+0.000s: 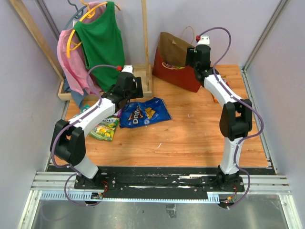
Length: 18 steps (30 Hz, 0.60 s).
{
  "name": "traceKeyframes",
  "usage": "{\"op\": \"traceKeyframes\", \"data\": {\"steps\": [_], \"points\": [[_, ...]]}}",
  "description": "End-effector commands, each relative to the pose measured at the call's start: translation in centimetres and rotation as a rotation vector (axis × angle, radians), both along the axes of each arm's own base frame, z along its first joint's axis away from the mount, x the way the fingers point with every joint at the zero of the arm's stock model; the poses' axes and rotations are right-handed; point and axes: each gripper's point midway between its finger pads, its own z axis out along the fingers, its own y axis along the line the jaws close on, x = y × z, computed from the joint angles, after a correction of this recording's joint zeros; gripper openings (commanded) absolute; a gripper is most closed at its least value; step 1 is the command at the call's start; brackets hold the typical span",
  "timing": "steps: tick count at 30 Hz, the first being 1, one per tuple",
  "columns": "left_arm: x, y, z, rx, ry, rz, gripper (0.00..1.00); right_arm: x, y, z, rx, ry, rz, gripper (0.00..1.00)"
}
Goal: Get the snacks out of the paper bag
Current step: Adjust the paper bag at the center of the board.
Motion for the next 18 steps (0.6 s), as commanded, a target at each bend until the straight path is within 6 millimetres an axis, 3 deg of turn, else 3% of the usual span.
{"op": "traceKeyframes", "data": {"steps": [1,12,18], "points": [[1.4,-0.3,2.0,-0.041,-0.05,0.005,0.73,-2.5,0.0,3.1,0.057,-0.062,0.02,0.64],[4.5,-1.0,3.7,-0.044,-0.083,0.021,0.73,-7.5,-1.3,0.4,0.065,-0.012,0.011,0.63],[6.3,-0.9,5.5,-0.028,-0.125,0.025,0.73,-8.6,-1.9,-2.3,0.046,0.046,0.004,0.63]]}}
